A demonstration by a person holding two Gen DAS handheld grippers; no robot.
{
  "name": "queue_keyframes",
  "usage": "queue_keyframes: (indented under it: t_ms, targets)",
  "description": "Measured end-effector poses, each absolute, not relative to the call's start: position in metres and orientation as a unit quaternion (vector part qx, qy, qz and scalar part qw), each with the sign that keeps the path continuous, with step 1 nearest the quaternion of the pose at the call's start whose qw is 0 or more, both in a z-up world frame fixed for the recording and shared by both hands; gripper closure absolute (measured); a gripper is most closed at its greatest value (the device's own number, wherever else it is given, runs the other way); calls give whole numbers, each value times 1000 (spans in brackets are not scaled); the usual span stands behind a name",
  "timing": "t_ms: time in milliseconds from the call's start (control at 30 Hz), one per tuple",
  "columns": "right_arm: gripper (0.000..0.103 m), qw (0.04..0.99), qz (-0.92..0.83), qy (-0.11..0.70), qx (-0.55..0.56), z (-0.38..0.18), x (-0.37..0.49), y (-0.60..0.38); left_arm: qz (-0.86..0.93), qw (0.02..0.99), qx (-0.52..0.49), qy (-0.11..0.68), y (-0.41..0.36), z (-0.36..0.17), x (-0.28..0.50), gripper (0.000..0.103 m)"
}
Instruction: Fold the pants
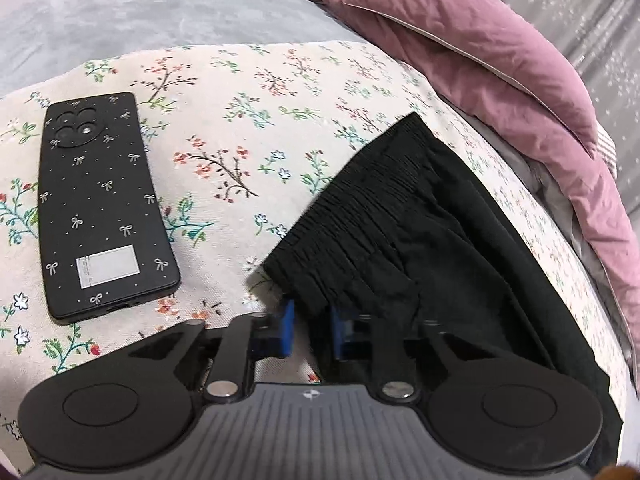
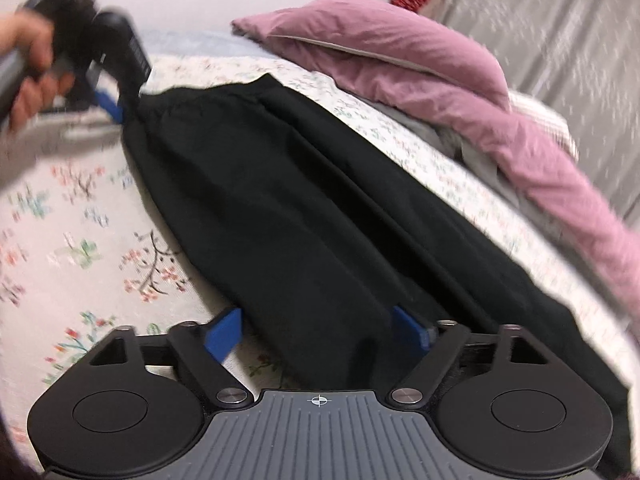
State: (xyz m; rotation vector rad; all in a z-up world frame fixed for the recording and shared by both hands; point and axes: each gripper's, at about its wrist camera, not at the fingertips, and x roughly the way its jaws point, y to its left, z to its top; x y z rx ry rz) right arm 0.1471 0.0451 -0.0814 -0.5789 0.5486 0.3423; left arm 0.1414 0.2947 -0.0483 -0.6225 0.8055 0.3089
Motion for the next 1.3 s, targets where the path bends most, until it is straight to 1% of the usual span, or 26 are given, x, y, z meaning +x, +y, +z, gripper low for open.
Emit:
queue_keyframes:
  t_ms: [33,67,100,200,333,500,567,600,633,667,700,733,767,800,833,900,933,967,1000,1033,1067,1100,1133,1200,1300]
  targets:
    - [58,903,171,264,-291,-84,148,49,150,863,-294,383,294,-47,140,74]
    - [85,898,179,270,-298,-87,150,52,156,866,-285,380,292,-44,139,75]
    - [99,893,186,281,-299,-88,152,56,163,869,-276,376,290,-42,139,77]
    - [102,890,198,292,-291,-84,148,61,188,880,-259,350,290,-29,133,78]
    - [103,889,237,299,-255,-68,135,70,215,887,-243,328,304,-17,126,79]
    - [103,875,296,308,-228,-61,122,99,282,872,-236,324,330,-15,112,79]
    - [102,869,313,311,-223,-62,115,110,314,862,-221,332,338,-18,108,78]
    - [102,865,322,317,-219,-63,113,117,326,857,-209,340,340,-20,109,73]
    - [102,859,331,326,-214,-65,112,121,338,852,-191,351,341,-22,109,65]
    - [95,855,338,335,-208,-66,110,125,347,849,-167,362,340,-23,110,62]
    - [92,853,339,342,-201,-66,108,127,351,849,-151,364,339,-23,111,51]
    - [90,854,337,344,-198,-65,106,126,355,851,-134,363,335,-21,108,45]
    - [88,853,339,348,-193,-63,106,123,356,855,-117,359,330,-17,106,44]
    - [83,852,343,352,-180,-60,106,117,353,860,-105,353,325,-14,103,37]
    - [80,853,343,358,-165,-57,108,110,348,866,-96,346,319,-10,101,28]
    - [64,859,330,368,-135,-49,110,90,331,878,-89,334,307,-2,99,20]
    - [60,864,320,370,-124,-45,111,78,315,886,-88,329,298,3,97,19]
    - [53,868,311,369,-117,-42,115,69,302,891,-86,327,290,7,95,18]
    - [46,874,299,366,-112,-38,115,55,287,897,-84,326,280,10,95,14]
    - [42,880,287,363,-111,-36,114,43,268,904,-82,323,270,13,94,11]
    - [36,886,271,359,-112,-33,115,29,252,909,-83,322,261,14,95,9]
    - [34,892,251,356,-116,-31,117,14,231,913,-84,324,252,14,96,6]
    - [34,897,232,357,-121,-30,120,1,208,918,-84,328,242,15,98,3]
    - [34,905,183,364,-122,-28,131,-33,163,925,-81,335,220,14,104,2]
    - [34,914,118,376,-91,-25,150,-90,115,931,-55,341,186,13,118,0]
